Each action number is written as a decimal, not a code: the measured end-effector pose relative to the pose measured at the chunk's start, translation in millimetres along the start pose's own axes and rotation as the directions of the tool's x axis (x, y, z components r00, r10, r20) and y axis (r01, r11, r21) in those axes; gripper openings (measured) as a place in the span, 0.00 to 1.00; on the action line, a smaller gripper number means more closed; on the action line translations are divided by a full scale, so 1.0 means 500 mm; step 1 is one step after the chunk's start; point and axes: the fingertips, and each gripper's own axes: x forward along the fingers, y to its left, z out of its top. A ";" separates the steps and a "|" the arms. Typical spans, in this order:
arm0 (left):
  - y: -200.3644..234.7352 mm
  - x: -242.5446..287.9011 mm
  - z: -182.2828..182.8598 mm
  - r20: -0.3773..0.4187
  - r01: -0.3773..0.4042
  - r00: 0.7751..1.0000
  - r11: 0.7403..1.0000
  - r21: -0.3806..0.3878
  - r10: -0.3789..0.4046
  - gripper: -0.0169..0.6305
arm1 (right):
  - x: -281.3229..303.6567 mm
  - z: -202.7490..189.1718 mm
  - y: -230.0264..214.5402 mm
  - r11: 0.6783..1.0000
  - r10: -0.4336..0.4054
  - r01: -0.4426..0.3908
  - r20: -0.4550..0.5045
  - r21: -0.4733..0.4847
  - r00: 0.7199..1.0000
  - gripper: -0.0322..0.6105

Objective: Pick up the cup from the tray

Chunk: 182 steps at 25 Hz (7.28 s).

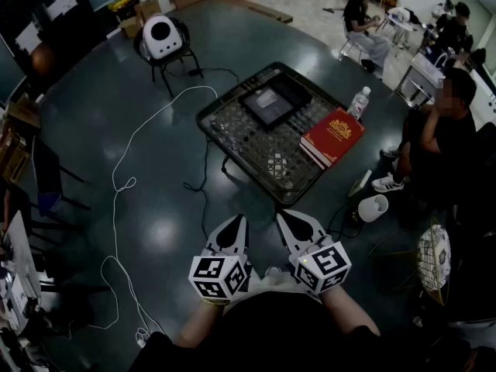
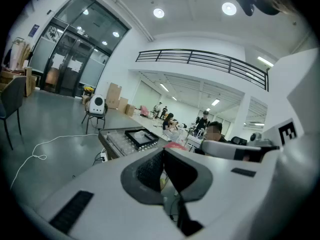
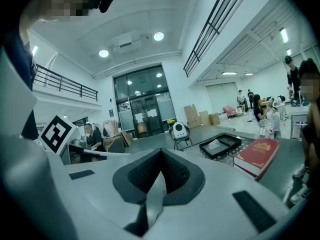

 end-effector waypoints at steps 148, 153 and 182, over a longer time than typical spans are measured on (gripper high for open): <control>0.251 1.007 0.102 -0.599 0.380 0.784 0.889 0.257 -0.163 0.45 | 0.510 0.089 -0.597 0.921 -0.308 0.339 -0.173 0.192 0.935 0.07; 0.213 0.929 0.126 -0.540 0.375 0.814 0.904 0.204 -0.216 0.45 | 0.503 0.096 -0.581 0.934 -0.288 0.313 -0.158 0.173 0.945 0.07; 0.188 0.727 0.211 -0.375 0.320 0.892 0.938 0.130 -0.252 0.45 | 0.472 0.103 -0.517 0.959 -0.257 0.271 -0.141 0.086 0.956 0.07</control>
